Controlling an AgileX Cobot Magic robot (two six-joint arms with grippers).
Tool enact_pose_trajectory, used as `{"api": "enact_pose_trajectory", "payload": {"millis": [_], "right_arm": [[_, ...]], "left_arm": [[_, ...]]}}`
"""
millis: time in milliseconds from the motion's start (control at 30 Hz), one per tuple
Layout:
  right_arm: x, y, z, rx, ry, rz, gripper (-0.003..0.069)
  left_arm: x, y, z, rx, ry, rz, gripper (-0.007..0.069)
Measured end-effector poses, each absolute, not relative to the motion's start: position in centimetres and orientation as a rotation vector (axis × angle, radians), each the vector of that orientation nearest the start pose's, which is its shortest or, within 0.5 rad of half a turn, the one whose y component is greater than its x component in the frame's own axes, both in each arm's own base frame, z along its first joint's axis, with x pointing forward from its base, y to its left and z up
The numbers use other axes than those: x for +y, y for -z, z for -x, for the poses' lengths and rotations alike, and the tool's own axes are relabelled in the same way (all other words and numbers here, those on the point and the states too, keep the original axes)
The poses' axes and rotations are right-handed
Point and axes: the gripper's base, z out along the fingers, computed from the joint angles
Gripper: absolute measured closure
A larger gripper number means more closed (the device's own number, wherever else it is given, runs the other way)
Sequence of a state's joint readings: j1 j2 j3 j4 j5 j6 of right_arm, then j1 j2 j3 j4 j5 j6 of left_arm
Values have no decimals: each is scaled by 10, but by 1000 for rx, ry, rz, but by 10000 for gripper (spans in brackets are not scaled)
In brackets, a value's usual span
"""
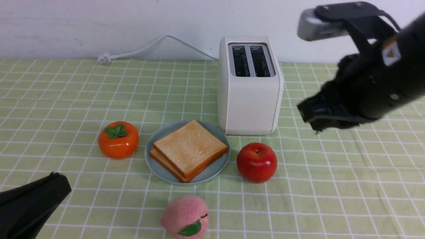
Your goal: Take toasted bread from bread machine on green coffee tablecloth place on plate.
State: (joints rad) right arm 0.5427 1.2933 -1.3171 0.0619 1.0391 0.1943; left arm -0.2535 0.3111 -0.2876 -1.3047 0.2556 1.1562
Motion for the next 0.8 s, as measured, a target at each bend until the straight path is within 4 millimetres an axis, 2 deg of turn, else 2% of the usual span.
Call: {"api": "enact_pose_trajectory", "payload": {"millis": [133, 167, 200, 233, 267, 333, 367, 400, 567, 800], "right_arm": [[107, -371, -168, 2505, -409, 334, 659], [105, -367, -165, 2516, -408, 326, 659], [93, -360, -146, 2508, -423, 292, 659], [90, -361, -141, 2496, -428, 287, 659], [78, -352, -121, 2484, -447, 250, 659], [68, -341, -105, 2465, -455, 225, 659], [67, -340, -104, 2458, -458, 223, 659], [59, -331, -92, 2418, -469, 210, 659], [47, -316, -75, 2296, -513, 191, 658], [40, -315, -64, 2246, -523, 190, 655]], "left_arm": [[-40, -287, -65, 1530, 501, -284, 637], [-40, -287, -65, 1530, 501, -284, 637], [-40, -287, -65, 1525, 501, -284, 637], [-40, -287, -64, 1524, 501, -284, 637], [-40, -288, -64, 1521, 501, -284, 637], [-40, -288, -64, 1520, 502, -283, 637], [-40, -288, -64, 1520, 502, -283, 637], [-39, -288, -64, 1520, 500, -281, 637], [-39, -288, -64, 1520, 500, -280, 637], [-39, -288, -64, 1520, 501, -279, 637]]}}
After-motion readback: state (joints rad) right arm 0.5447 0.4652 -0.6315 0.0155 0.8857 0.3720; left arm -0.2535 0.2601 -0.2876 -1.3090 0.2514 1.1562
